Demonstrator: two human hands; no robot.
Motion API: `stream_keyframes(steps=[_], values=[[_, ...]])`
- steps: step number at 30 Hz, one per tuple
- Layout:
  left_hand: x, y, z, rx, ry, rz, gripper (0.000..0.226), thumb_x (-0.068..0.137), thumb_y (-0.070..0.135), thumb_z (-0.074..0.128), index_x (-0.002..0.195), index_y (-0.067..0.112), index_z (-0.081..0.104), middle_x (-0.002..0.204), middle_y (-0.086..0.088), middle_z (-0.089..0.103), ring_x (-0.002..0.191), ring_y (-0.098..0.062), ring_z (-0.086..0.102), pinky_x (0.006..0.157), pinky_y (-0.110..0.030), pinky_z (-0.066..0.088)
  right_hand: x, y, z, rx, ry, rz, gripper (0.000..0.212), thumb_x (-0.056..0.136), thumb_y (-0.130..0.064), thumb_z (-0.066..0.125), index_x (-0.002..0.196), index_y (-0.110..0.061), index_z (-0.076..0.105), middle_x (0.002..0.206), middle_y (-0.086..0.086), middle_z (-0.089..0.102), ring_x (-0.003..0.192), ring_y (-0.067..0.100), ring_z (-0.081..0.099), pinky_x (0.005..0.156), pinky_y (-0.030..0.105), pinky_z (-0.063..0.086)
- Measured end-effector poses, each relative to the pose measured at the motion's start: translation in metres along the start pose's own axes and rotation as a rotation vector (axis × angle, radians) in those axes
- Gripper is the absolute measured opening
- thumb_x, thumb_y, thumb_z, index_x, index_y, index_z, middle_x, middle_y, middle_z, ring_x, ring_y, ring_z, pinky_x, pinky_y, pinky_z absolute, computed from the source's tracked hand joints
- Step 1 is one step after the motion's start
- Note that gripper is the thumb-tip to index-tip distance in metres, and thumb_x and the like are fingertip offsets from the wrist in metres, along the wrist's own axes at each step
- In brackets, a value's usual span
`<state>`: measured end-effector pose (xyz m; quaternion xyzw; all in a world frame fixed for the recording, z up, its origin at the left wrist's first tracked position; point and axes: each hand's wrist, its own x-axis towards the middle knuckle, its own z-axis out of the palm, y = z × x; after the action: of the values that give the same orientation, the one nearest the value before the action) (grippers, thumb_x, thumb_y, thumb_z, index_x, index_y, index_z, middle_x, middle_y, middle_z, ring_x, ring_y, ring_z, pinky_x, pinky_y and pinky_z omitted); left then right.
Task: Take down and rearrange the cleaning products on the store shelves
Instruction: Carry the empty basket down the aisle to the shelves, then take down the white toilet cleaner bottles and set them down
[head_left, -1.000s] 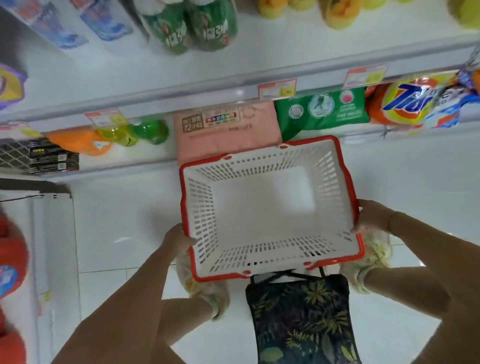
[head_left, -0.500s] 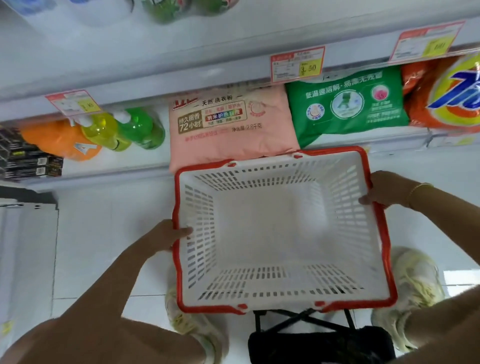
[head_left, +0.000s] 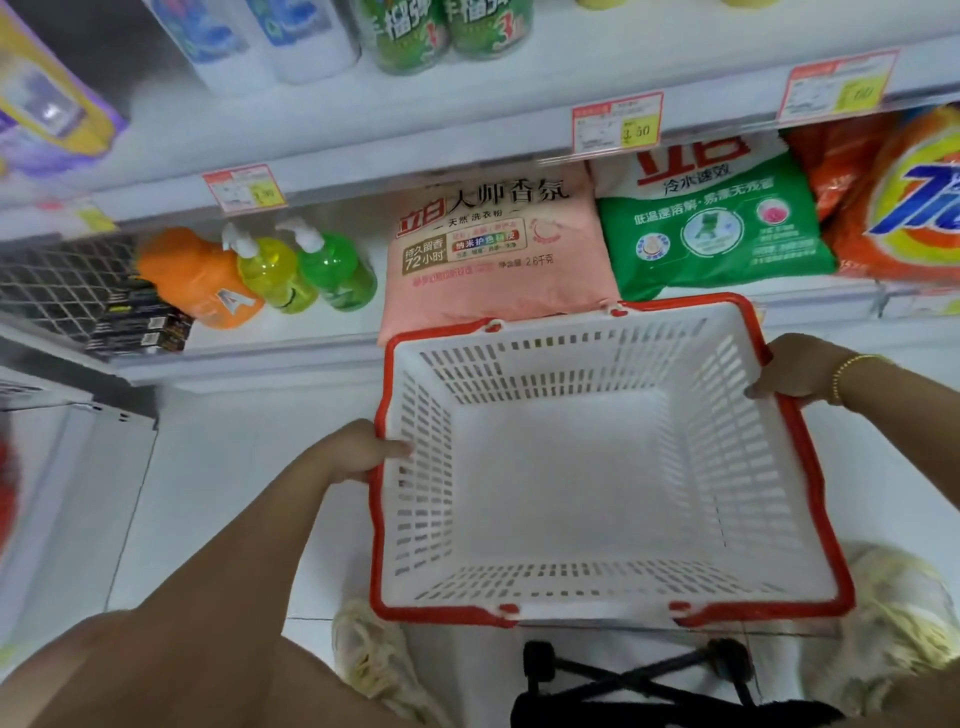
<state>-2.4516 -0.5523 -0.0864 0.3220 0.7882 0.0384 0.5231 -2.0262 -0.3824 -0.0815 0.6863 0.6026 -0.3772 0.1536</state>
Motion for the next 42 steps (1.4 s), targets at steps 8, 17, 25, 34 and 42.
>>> stream_keyframes(steps=[8,17,25,34,42], values=[[-0.029,0.042,-0.036,-0.059,0.438,0.110,0.024,0.086,0.018,0.064,0.072,-0.002,0.068,0.086,-0.020,0.072,0.079,-0.030,0.068,0.080,-0.039,0.056,-0.047,-0.053,-0.022,-0.289,0.209,-0.126,0.030,0.092,-0.032,0.055,0.096,-0.003,0.062,0.110,0.017,0.061,0.099,0.026,0.057,0.076,0.027,0.041],[-0.123,0.160,-0.137,-0.349,0.866,0.712,0.040,0.093,0.027,0.059,0.055,0.013,0.058,0.040,0.004,0.057,0.060,-0.026,0.062,0.070,-0.031,0.053,-0.123,-0.252,-0.082,0.128,0.843,-0.961,0.028,0.090,-0.021,0.054,0.074,0.001,0.058,0.072,0.016,0.060,0.070,0.029,0.051,0.060,0.037,0.037],[-0.089,0.191,-0.228,-0.540,0.837,0.725,0.023,0.089,0.018,0.067,0.109,0.011,0.060,0.109,-0.004,0.063,0.092,-0.017,0.059,0.078,-0.030,0.052,-0.052,-0.313,-0.086,-0.198,0.817,-0.929,0.028,0.099,-0.030,0.039,0.087,-0.010,0.055,0.090,0.018,0.062,0.078,0.029,0.054,0.063,0.031,0.031],[-0.033,0.213,-0.321,-0.710,0.648,0.820,0.049,0.067,0.004,0.078,0.112,0.012,0.062,0.107,-0.004,0.073,0.102,-0.026,0.068,0.091,-0.041,0.053,-0.017,-0.311,-0.075,-0.243,1.055,-1.094,0.039,0.096,-0.040,0.030,0.079,-0.015,0.055,0.072,0.004,0.056,0.062,0.024,0.053,0.053,0.028,0.031],[-0.049,0.196,-0.320,-0.533,0.576,0.821,0.063,0.061,0.020,0.085,0.118,0.012,0.061,0.109,-0.003,0.072,0.100,-0.023,0.069,0.091,-0.045,0.054,-0.018,-0.312,-0.072,-0.206,1.144,-1.104,0.041,0.093,-0.040,0.034,0.068,-0.016,0.057,0.060,-0.001,0.052,0.052,0.021,0.051,0.049,0.023,0.026]])
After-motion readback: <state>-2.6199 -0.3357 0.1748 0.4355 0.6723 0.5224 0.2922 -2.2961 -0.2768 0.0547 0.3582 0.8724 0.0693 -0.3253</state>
